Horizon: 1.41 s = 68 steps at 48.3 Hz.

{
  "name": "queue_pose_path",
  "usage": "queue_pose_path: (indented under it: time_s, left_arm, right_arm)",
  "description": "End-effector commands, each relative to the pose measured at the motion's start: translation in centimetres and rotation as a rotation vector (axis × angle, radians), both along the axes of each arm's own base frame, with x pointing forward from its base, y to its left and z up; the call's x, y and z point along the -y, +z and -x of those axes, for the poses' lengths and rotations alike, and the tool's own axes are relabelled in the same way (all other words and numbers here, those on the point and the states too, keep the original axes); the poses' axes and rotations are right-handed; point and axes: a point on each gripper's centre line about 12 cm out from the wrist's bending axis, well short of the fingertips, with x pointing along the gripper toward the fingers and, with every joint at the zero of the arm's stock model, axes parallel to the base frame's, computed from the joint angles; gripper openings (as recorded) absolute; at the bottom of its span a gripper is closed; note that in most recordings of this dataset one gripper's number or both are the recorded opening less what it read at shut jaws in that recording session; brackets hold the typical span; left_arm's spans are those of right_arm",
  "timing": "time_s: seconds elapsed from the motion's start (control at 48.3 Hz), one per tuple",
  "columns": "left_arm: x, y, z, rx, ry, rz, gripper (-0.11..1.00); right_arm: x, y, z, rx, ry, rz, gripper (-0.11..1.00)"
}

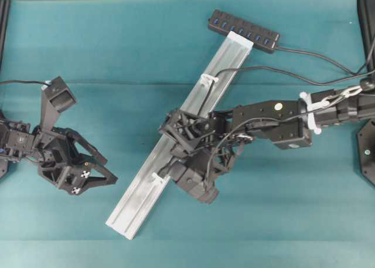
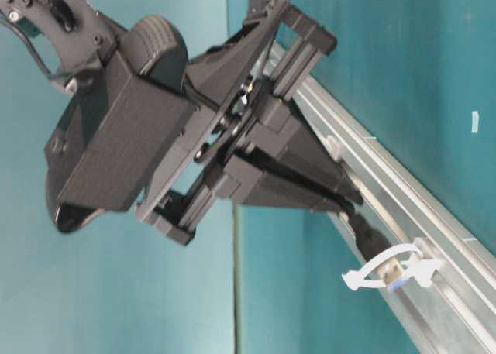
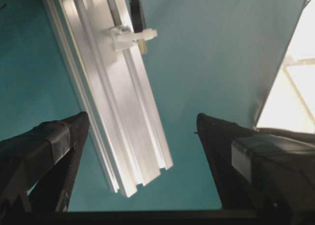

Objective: Pass the USB cable through three rings with both arms.

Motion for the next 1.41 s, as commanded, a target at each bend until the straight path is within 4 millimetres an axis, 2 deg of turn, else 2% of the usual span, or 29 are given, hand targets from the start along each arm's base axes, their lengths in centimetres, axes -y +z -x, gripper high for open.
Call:
queue_pose_path:
  time_s: [0.0,0.414,0.704,1.077,1.387]
  left_arm:
    - [0.1,0.6,-0.2,0.024,-0.005,-0.002,0.95]
    - [0.0,0.8,0.3,0.034,-0.005,0.000,0.94]
    - [0.0,0.6,0.4,0.031,-0.006,-0.002,0.94]
    - [0.1,1.0,0.1,0.066,-0.008,0.004,0.94]
    - [0.8,1.0,-1.2,0.136,-0.029,0.016,0.94]
  right_arm:
    - [-0.6,0.2,-0.8,0.017,0.015,0.002,0.06]
    - [-2.7,0.1,-2.3,0.015,0.043,-0.021,0.06]
    - [-2.9,0.2,-2.4,0.011,0.037,-0.030,0.06]
    - [-4.0,0.4,-2.6,0.013,0.010,-0.079,0.06]
    - [-4.0,0.5,-2.8,0.019,0.006,-0.081,0.06]
